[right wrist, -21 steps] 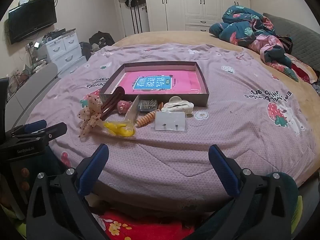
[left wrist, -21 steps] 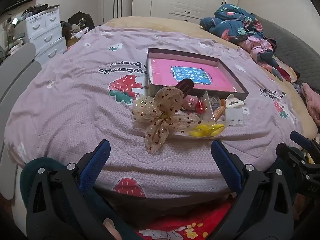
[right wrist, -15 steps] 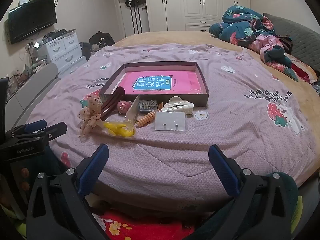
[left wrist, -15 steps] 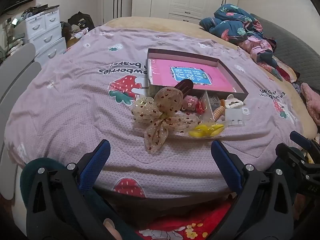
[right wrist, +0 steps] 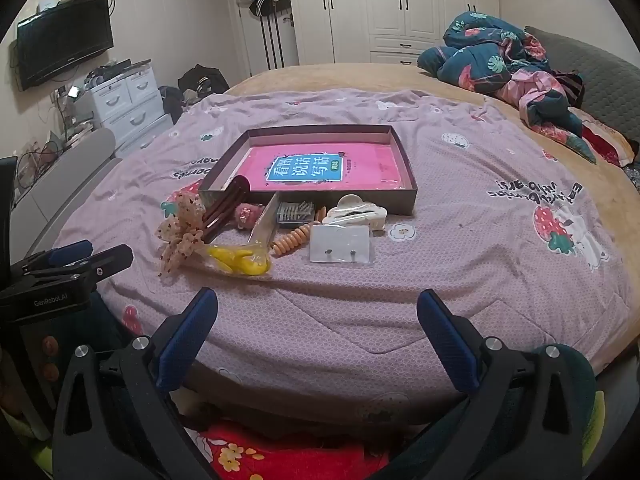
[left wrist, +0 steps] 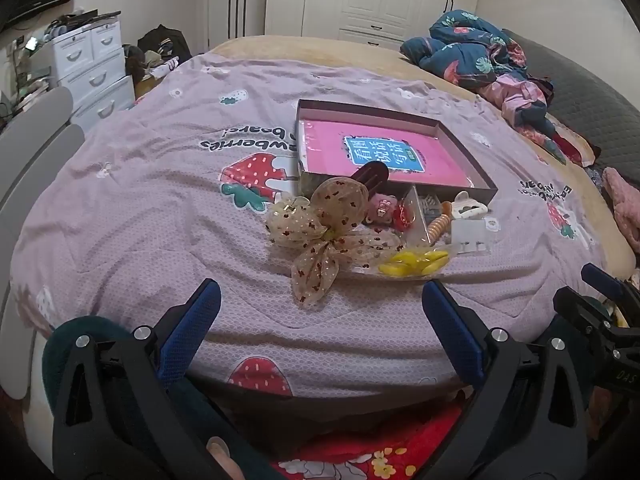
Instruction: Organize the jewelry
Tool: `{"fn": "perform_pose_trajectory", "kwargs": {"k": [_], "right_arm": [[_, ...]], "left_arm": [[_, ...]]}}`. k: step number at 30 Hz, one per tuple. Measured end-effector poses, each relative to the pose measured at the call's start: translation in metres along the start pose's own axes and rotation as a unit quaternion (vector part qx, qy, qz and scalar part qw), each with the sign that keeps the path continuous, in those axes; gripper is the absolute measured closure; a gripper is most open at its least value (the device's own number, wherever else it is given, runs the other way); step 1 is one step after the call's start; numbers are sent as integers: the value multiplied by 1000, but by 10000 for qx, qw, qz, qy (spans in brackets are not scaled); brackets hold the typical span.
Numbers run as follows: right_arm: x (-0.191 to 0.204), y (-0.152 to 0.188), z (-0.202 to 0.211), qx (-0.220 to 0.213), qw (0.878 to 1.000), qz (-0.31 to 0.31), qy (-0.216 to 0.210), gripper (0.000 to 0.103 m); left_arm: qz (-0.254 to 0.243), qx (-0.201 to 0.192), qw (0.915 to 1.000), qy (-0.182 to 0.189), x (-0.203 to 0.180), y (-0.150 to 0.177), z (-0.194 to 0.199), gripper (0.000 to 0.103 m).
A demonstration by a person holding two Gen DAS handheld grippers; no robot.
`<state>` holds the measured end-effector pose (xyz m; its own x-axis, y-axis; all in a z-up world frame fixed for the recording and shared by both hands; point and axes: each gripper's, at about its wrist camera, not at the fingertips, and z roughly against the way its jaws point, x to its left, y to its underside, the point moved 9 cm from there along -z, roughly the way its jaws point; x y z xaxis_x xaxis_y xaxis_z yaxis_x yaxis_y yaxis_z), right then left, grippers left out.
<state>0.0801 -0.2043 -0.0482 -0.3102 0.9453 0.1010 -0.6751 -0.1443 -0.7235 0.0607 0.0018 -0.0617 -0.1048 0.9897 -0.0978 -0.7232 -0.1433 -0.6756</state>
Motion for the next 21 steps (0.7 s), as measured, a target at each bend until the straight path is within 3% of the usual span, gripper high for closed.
{"fn": "perform_pose_trajectory", "kwargs": {"k": [21], "right_arm": [[0, -1, 0, -7, 10000, 5, -8, 4]], "left_arm": [[-1, -19, 10000, -2, 0, 0, 0, 9]]}}
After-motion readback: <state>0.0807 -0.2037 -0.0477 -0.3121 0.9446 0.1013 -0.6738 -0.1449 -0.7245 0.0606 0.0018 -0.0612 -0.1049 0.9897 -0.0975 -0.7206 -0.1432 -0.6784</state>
